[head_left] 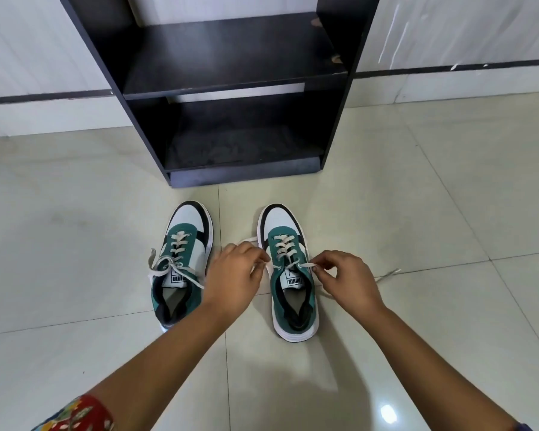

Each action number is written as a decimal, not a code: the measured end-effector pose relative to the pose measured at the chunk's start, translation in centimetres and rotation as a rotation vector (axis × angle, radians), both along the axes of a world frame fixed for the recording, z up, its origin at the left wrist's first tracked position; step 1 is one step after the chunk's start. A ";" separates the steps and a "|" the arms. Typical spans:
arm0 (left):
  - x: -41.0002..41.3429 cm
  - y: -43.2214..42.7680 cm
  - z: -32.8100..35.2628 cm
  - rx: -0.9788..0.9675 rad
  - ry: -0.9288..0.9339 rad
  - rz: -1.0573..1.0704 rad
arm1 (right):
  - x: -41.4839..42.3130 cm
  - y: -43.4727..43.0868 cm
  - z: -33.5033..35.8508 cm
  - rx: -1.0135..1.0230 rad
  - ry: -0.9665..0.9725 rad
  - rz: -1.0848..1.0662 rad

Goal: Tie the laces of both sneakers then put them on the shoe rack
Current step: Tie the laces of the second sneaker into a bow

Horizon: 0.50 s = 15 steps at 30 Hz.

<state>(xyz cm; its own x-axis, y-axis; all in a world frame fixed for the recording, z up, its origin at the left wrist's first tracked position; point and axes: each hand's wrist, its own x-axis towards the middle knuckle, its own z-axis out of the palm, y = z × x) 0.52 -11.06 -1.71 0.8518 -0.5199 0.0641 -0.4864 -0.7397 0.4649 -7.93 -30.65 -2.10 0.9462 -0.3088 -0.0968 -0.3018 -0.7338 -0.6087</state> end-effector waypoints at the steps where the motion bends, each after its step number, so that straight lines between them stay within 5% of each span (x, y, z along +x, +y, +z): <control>1: 0.0 0.3 0.0 0.029 -0.031 0.007 | -0.2 -0.1 0.1 0.035 0.014 0.003; 8: -0.4 -0.7 0.6 0.011 0.048 -0.019 | 0.2 0.5 0.0 0.143 -0.029 0.023; 15: 0.4 0.9 -0.3 0.124 -0.031 0.019 | -0.8 -0.5 -0.4 0.305 0.010 -0.221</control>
